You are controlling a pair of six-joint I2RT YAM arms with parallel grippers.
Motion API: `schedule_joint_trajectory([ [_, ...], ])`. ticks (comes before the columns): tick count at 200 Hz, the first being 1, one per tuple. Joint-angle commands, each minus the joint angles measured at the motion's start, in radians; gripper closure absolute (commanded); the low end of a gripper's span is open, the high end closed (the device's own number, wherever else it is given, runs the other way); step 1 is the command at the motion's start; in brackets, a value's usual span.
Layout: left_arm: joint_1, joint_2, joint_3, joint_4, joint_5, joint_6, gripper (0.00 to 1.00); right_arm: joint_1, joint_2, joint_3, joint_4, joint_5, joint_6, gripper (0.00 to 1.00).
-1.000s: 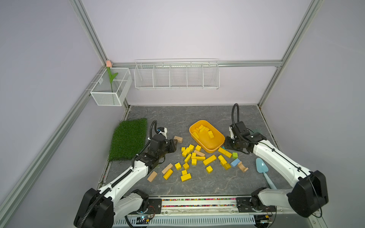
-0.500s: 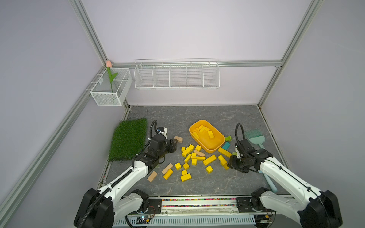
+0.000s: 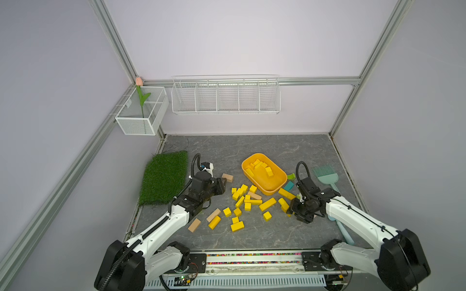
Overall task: Pick out the yellow building blocks
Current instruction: Pick up the building block from the center of the board.
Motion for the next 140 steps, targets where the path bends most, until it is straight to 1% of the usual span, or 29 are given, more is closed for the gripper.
schedule_joint_trajectory([
  [1,0.008,-0.003,-0.002,0.008,-0.001,-0.012,0.52,0.006,0.023,0.022,0.015,-0.001,0.032,0.42],
  [38,0.008,-0.002,-0.002,0.009,0.002,-0.014,0.52,0.006,0.065,0.036,0.025,0.007,0.032,0.42],
  [61,0.009,0.0,-0.001,0.008,0.002,-0.013,0.52,0.005,0.092,0.041,0.043,-0.001,0.035,0.39],
  [91,0.009,-0.002,-0.003,0.008,0.003,-0.013,0.52,0.004,0.122,0.047,0.052,0.0,0.044,0.38],
  [140,0.009,-0.004,-0.005,0.009,0.004,-0.013,0.52,0.002,0.129,0.046,0.056,0.027,0.056,0.39],
])
